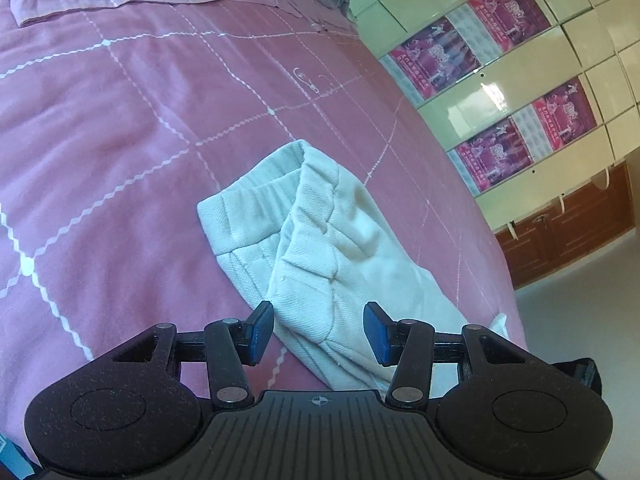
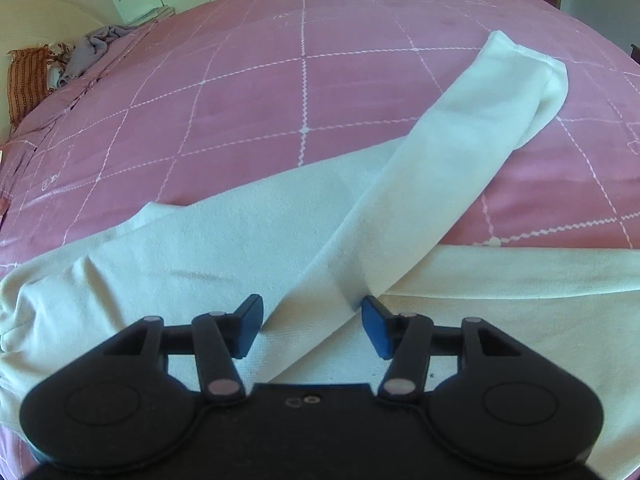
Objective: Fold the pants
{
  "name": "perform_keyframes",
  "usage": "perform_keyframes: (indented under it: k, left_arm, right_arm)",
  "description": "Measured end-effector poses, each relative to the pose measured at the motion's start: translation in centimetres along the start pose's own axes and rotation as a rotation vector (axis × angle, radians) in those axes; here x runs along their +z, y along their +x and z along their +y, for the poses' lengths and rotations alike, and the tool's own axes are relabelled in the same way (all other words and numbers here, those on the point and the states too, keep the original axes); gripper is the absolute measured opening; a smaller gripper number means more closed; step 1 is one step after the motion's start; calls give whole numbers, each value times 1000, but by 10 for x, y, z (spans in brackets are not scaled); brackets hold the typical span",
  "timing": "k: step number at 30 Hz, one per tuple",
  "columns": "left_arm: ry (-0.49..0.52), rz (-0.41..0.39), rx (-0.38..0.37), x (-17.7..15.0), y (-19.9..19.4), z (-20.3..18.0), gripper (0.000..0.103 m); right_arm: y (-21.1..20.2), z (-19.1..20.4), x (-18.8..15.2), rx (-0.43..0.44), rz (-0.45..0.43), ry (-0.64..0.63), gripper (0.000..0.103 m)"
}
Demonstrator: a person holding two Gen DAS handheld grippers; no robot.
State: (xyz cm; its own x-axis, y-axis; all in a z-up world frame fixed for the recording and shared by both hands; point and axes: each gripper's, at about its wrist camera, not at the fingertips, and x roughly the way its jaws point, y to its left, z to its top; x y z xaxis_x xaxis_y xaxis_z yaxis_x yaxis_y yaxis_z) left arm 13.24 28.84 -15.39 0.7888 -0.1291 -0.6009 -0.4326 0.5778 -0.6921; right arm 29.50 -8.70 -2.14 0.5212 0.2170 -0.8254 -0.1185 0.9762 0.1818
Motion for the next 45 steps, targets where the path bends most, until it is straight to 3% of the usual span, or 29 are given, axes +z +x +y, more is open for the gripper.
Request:
perform_keyframes:
  k: [6, 7, 8, 9, 10, 13, 16, 18, 20, 22, 23, 25, 27, 28, 33, 35, 36, 37, 42, 45]
  left_arm:
    - [-22, -1, 20, 2, 28, -4, 46]
    - [-12, -6, 37, 3, 32, -5, 28]
    - [-17, -3, 32, 5, 34, -4, 26]
    - [-24, -6, 24, 7, 35, -5, 22]
    - [-9, -8, 27, 10, 36, -10, 21]
    - [50, -22, -1, 26, 33, -23, 18]
    - [107, -72, -46, 55, 26, -34, 14]
    - [147, -57, -72, 79, 19, -34, 14]
    - [190, -43, -53, 93, 19, -33, 14]
    - [227, 26, 44, 95, 38, -20, 14]
    - [219, 70, 65, 90, 45, -5, 14]
    - [204, 83, 49, 84, 46, 8, 14]
    - [162, 67, 11, 81, 38, 15, 14]
    - [163, 66, 7, 82, 38, 14, 14]
    - [201, 62, 14, 82, 41, 7, 20]
    - [219, 59, 25, 76, 44, 10, 20]
    - [219, 55, 24, 75, 43, 12, 19]
    - [219, 43, 12, 74, 40, 12, 15]
    - [247, -6, -41, 80, 16, 13, 12]
    - [262, 49, -4, 76, 22, 25, 12]
  right_arm:
    - [7, 1, 7, -10, 30, 13, 54]
    - [9, 1, 9, -15, 35, 8, 52]
    - [12, 0, 9, -19, 41, 4, 46]
    - [14, -1, 9, -12, 42, 3, 15]
    - [15, -4, 10, 7, 50, 5, 8]
    - [0, -20, 6, 86, -5, 66, 6]
    - [-37, -27, -6, 150, -126, 75, 6]
    - [-65, -31, -23, 226, -206, 78, 6]
    - [-81, -26, -43, 241, -252, 40, 8]
    - [-77, -21, -67, 245, -245, 32, 10]
    - [-64, -18, -76, 228, -202, 32, 10]
    - [-29, -20, -89, 190, -61, 86, 11]
    - [-31, -24, -96, 206, -90, 104, 11]
    - [-33, -24, -94, 204, -94, 112, 19]
    - [-39, -30, -70, 152, -114, 151, 38]
    - [-33, -33, -64, 123, -92, 148, 32]
    - [-29, -34, -63, 111, -87, 139, 17]
    - [-27, -33, -62, 100, -79, 134, 12]
    - [-64, -37, -71, 169, -190, 114, 9]
    - [-71, -39, -87, 190, -186, 98, 9]
